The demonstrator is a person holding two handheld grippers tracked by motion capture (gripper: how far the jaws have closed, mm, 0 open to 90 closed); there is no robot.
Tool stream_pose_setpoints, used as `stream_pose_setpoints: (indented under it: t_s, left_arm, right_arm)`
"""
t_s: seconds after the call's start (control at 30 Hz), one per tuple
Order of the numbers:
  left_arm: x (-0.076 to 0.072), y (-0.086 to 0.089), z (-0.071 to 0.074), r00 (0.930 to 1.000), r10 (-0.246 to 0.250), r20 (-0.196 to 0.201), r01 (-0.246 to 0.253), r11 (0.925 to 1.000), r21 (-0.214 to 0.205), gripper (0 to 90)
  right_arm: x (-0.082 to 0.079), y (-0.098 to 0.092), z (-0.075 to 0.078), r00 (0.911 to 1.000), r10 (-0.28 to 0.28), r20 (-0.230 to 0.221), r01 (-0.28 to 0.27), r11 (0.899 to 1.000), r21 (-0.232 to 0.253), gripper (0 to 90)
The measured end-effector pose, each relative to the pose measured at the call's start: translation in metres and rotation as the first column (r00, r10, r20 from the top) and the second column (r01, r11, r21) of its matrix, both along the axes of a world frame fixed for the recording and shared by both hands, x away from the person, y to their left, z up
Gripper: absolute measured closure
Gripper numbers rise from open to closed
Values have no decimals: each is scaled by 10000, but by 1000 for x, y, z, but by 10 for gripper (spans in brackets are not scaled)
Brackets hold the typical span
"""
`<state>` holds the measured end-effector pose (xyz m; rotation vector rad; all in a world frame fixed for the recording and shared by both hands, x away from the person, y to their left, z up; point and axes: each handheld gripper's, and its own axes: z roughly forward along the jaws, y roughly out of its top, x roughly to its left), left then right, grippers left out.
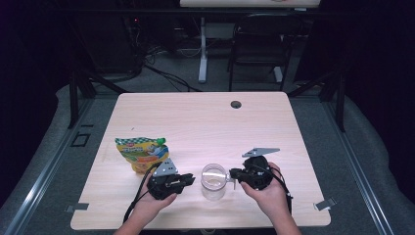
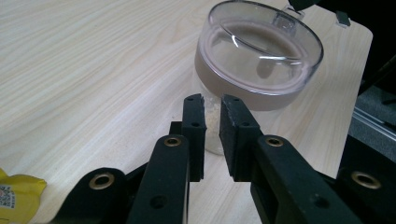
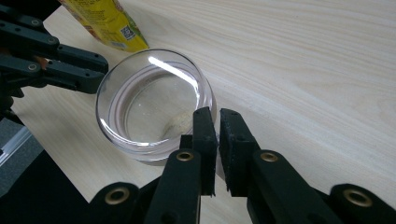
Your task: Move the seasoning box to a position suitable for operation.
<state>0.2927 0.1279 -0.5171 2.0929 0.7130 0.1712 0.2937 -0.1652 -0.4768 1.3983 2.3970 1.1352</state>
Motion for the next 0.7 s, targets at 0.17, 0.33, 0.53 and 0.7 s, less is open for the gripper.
stream_pose_setpoints:
  t_s: [0.17, 0.33, 0.53, 0.7]
  left_arm:
    - [-1, -2, -1, 9999, -141, -21, 141, 9999, 53, 841]
    - [-2, -7, -3, 9995, -316, -22, 317, 9993, 176, 900]
    - [-4, -13, -4, 9989, -474, 71, 472, 9986, 217, 900]
    - [-5, -16, 0, 9984, -516, 249, 514, 9986, 84, 900]
  right_arm:
    - [0, -1, 0, 10000, 17, -6, -17, 10000, 29, 854]
    - [0, -1, -1, 10000, -3, 21, 3, 10000, 87, 864]
    - [-1, -1, -3, 10000, -27, 18, 27, 10000, -88, 876]
    - [-2, -1, -3, 9999, -76, 81, 77, 10000, -36, 871]
